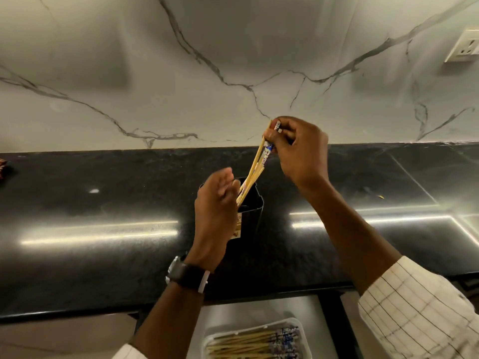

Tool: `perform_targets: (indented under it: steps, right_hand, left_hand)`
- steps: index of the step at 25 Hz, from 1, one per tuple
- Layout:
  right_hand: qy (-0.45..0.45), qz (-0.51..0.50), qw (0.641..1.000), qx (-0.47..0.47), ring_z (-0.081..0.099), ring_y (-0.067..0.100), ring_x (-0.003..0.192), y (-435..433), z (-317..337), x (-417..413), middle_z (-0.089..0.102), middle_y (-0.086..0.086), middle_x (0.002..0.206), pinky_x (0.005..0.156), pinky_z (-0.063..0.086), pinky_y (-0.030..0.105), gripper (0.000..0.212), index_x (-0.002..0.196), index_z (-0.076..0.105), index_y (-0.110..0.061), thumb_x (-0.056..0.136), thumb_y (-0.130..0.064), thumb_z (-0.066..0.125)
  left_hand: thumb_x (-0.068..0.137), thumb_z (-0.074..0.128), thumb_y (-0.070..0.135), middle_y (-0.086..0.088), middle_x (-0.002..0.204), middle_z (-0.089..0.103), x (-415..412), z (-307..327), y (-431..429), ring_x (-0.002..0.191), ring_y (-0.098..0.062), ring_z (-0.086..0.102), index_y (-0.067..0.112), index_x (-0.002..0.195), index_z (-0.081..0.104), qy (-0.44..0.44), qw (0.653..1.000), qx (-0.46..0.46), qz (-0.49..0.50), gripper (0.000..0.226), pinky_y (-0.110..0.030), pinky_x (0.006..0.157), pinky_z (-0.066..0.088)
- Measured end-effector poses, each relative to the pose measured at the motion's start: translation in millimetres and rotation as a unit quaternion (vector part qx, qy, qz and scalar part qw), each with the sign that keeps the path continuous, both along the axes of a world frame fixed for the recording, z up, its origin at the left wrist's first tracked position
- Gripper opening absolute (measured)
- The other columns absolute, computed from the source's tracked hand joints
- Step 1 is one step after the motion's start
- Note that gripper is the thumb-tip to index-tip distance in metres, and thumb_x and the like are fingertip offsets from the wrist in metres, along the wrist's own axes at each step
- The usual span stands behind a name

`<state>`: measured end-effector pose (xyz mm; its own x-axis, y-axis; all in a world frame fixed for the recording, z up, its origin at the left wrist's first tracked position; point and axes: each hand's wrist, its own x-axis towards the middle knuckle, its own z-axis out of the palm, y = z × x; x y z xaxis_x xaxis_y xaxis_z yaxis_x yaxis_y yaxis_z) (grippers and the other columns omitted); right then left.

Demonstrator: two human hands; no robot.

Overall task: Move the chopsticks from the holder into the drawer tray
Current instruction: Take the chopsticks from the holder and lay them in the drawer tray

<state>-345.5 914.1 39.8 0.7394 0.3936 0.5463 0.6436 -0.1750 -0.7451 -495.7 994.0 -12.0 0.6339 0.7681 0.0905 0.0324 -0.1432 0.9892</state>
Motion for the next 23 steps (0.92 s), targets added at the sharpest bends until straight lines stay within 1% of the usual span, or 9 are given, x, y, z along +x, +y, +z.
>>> perform_targets:
  steps: [2,3,5,8,11,14,17,20,23]
  right_hand:
    - [-0.058,0.034,0.998,0.017,0.076,0.003,0.077,-16.8,22.9,-16.1,0.075,-0.013,0.082,0.074,0.062,0.019,0.005,0.099,0.076,-0.019,0.094,-0.019,0.074]
    - [-0.067,0.054,0.996,0.03,0.076,0.002,0.077,-25.0,32.6,-23.7,0.076,-0.013,0.083,0.073,0.062,0.018,0.006,0.099,0.076,-0.02,0.094,-0.019,0.073]
    - [-0.049,0.084,0.994,0.049,0.078,0.005,0.08,-39.8,46.0,-35.0,0.079,-0.006,0.088,0.074,0.063,0.021,0.008,0.102,0.076,-0.017,0.094,-0.016,0.073]
    - [0.042,0.096,0.994,0.038,0.08,0.014,0.086,-58.8,50.1,-41.7,0.08,0.005,0.096,0.078,0.065,0.032,0.015,0.109,0.076,-0.005,0.094,-0.006,0.073]
    - [0.164,0.106,0.979,0.053,0.081,0.018,0.084,-81.6,43.6,-44.2,0.081,0.009,0.093,0.071,0.064,0.027,0.018,0.107,0.077,-0.002,0.09,-0.006,0.076]
    - [0.25,0.056,0.953,0.161,0.08,0.018,0.08,-106.0,29.7,-47.6,0.082,0.009,0.086,0.067,0.064,0.023,0.011,0.099,0.079,-0.005,0.088,-0.006,0.078]
    - [0.365,-0.004,0.886,0.287,0.08,0.019,0.082,-133.1,4.8,-54.5,0.082,0.013,0.09,0.069,0.065,0.024,0.006,0.094,0.078,-0.006,0.088,-0.005,0.077]
    - [0.482,-0.056,0.779,0.397,0.081,0.021,0.084,-145.8,-28.9,-73.1,0.081,0.018,0.096,0.073,0.066,0.027,0.006,0.096,0.075,-0.001,0.09,-0.001,0.074]
    - [0.572,-0.079,0.682,0.448,0.079,0.016,0.068,-133.3,-65.4,-110.2,0.075,0.024,0.107,0.068,0.066,0.027,0.008,0.098,0.072,0.004,0.09,0.003,0.072]
  left_hand:
    - [0.103,0.055,0.02,0.003,0.138,0.063,8.3,20.2,2.7,0.121,-0.008,0.062,0.017,0.141,0.055,0.019,0.99,0.126,-0.056,0.038,-0.026,0.101,0.051]
    - [0.103,0.053,0.021,-0.001,0.136,0.066,10.4,28.5,2.5,0.118,-0.012,0.066,0.013,0.141,0.056,0.018,0.981,0.172,-0.086,0.039,-0.027,0.099,0.055]
    - [0.102,0.052,0.021,-0.005,0.112,0.077,8.5,38.9,-3.2,0.097,-0.019,0.075,0.008,0.125,0.066,-0.008,0.969,0.196,-0.148,0.03,-0.037,0.088,0.061]
    - [0.103,0.053,0.01,-0.006,0.087,0.077,-3.5,33.2,-14.5,0.077,-0.014,0.076,0.008,0.11,0.07,-0.039,0.973,0.104,-0.201,0.019,-0.029,0.075,0.063]
    - [0.104,0.052,0.008,-0.014,0.09,0.077,-19.7,17.2,-25.5,0.066,-0.018,0.07,-0.001,0.112,0.069,-0.052,0.97,0.032,-0.234,0.021,-0.026,0.063,0.06]
    - [0.105,0.051,0.015,-0.014,0.093,0.078,-37.9,-2.3,-29.7,0.067,-0.02,0.069,0.005,0.109,0.071,-0.04,0.977,-0.008,-0.208,0.022,-0.028,0.061,0.059]
    - [0.106,0.049,0.024,-0.015,0.1,0.079,-56.7,-19.5,-26.4,0.075,-0.021,0.073,0.008,0.112,0.073,-0.078,0.976,-0.162,-0.12,0.029,-0.029,0.066,0.061]
    - [0.109,0.043,0.024,-0.018,0.105,0.079,-63.6,-27.3,-28.4,0.087,-0.026,0.079,0.001,0.12,0.067,-0.158,0.91,-0.384,0.005,0.035,-0.035,0.073,0.065]
    - [0.108,0.045,0.021,-0.019,0.107,0.079,-57.8,-33.0,-55.7,0.1,-0.031,0.077,0.001,0.121,0.065,-0.172,0.888,-0.424,0.051,0.032,-0.044,0.088,0.062]
